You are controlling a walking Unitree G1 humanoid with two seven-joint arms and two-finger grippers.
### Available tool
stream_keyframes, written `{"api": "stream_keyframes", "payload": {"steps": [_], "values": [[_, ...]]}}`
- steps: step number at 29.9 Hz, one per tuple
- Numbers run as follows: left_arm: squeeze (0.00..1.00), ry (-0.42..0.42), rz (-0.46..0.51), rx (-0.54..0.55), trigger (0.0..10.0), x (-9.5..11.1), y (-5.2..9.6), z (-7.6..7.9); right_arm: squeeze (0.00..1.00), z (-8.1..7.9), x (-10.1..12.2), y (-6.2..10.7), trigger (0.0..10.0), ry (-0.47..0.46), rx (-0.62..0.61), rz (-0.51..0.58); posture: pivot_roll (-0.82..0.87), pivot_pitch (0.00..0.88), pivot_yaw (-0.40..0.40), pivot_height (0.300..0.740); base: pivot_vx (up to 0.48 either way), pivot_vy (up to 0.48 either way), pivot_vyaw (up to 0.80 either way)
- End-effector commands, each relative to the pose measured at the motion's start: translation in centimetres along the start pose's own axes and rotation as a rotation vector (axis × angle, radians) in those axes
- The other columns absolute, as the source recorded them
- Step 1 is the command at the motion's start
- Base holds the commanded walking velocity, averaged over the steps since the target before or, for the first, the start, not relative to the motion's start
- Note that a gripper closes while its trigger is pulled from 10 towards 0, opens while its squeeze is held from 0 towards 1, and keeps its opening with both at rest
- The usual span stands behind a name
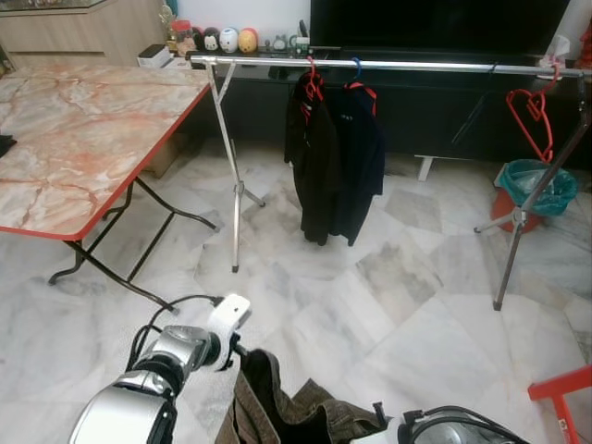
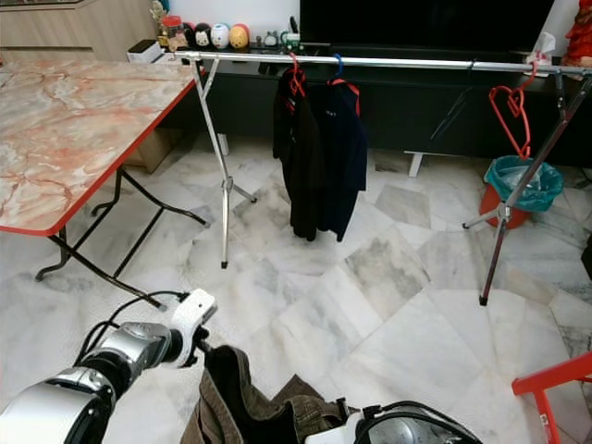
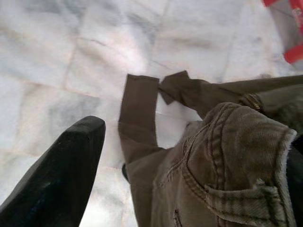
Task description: Hang hanger
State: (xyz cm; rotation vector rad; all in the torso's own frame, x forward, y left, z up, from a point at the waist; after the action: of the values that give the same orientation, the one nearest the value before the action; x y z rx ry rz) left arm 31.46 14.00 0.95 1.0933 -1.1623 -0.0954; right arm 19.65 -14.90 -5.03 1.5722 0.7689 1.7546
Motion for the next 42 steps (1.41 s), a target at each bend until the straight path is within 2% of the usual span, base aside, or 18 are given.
{"api": "stream_keyframes", "payload": {"steps": [1,4,7,10,13,14,18,20,25,27,29,31,32,37,38,39,40,42], "values": [[0.00,-0.097,-0.017,-0.062,10.0,0.1,0.3,0.0,0.00,0.1,0.3,-0.2,10.0,0.006,0.003,0.008,0.10,0.024,0.041,0.740,0.000,0.000,0.00],[0.00,-0.258,-0.057,-0.180,10.0,-0.4,0.8,0.3,0.00,0.1,0.3,-0.2,10.0,0.004,0.003,0.002,0.10,0.027,0.043,0.740,0.000,0.000,0.00],[0.00,-0.310,-0.079,-0.227,10.0,-0.5,1.3,0.0,0.00,0.1,0.2,-0.2,10.0,0.003,0.005,-0.001,0.10,0.027,0.043,0.740,0.000,0.000,0.00],[0.00,-0.348,-0.109,-0.222,10.0,-0.7,1.8,-0.6,0.00,0.1,0.2,-0.2,10.0,0.001,0.003,-0.003,0.11,0.018,0.047,0.740,0.000,0.000,0.00],[0.00,-0.360,-0.105,-0.228,10.0,-0.6,1.9,-0.6,0.00,0.1,0.2,-0.2,10.0,0.000,0.003,-0.006,0.11,0.011,0.049,0.740,0.000,0.000,0.00],[0.00,-0.330,-0.068,-0.249,10.0,-0.1,1.8,-0.5,0.00,0.1,0.1,-0.2,10.0,0.000,0.004,-0.010,0.11,0.011,0.048,0.740,0.000,0.000,0.00],[0.00,-0.319,-0.021,-0.300,10.0,0.5,1.8,-0.1,0.00,0.1,0.1,-0.2,10.0,-0.005,0.003,-0.013,0.10,0.018,0.048,0.740,0.000,0.000,0.00],[0.00,-0.311,0.049,-0.313,10.0,1.8,1.9,-0.2,0.00,0.1,-0.1,-0.2,10.0,-0.011,0.000,-0.022,0.10,0.022,0.047,0.740,0.000,0.000,0.00],[0.00,-0.267,0.126,-0.108,10.0,3.5,2.2,-2.1,0.00,0.1,-0.3,-0.1,10.0,-0.021,-0.011,-0.026,0.11,0.028,0.049,0.740,0.000,0.000,0.00],[0.00,-0.217,0.152,0.032,10.0,4.0,2.6,-3.3,0.00,0.2,-0.3,0.0,10.0,-0.035,-0.023,-0.020,0.11,0.032,0.049,0.740,0.000,0.000,0.00],[0.00,-0.094,0.196,0.209,10.0,4.2,3.4,-5.0,0.00,0.6,-0.2,0.1,10.0,-0.076,-0.063,0.002,0.11,0.035,0.049,0.740,0.000,0.000,0.00],[0.00,-0.092,0.200,0.300,10.0,4.0,3.9,-5.9,0.00,1.1,-0.2,0.4,10.0,-0.108,-0.098,0.022,0.11,0.035,0.049,0.740,0.000,0.000,0.00],[0.00,-0.064,0.203,0.359,10.0,3.6,4.4,-6.5,0.00,1.6,-0.1,0.7,10.0,-0.136,-0.129,0.041,0.11,0.037,0.050,0.740,0.000,0.000,0.00],[0.00,-0.006,0.223,0.492,10.0,2.9,5.4,-7.7,0.00,2.3,-0.1,1.3,10.0,-0.187,-0.170,0.078,0.11,0.037,0.050,0.740,0.000,0.000,0.00],[0.00,0.039,0.242,0.586,10.0,2.5,6.4,-8.7,0.00,3.0,0.0,2.1,10.0,-0.187,-0.179,0.103,0.11,0.033,0.049,0.740,0.000,0.000,0.00],[0.00,0.039,0.242,0.586,10.0,2.5,6.4,-8.7,0.00,3.0,0.0,2.1,10.0,-0.187,-0.179,0.103,0.11,0.033,0.049,0.740,0.000,0.000,0.00],[0.00,0.064,0.270,0.663,10.0,2.3,7.4,-9.5,0.00,3.4,0.1,2.6,10.0,-0.183,-0.182,0.117,0.11,0.028,0.048,0.740,0.000,0.000,0.00],[0.00,0.079,0.340,0.648,10.0,2.5,8.0,-9.8,0.00,3.9,0.1,3.2,10.0,-0.185,-0.194,0.130,0.12,0.021,0.047,0.740,0.000,0.000,0.00]]}}
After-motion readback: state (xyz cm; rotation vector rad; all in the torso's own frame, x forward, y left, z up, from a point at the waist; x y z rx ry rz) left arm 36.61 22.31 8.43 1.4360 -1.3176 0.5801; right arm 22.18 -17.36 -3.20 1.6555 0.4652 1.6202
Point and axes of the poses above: a point about 5 cm out from each wrist's last joint towards the gripper, its own y axis pointing back from the gripper into the wrist, its own x axis along the axis of the wrist's last joint, z = x × y, the point moved 1 cm from there along -y, pointing out of the wrist towards the gripper, and after that the axes turned 14 degrees about -y, right-handed, at the moved point
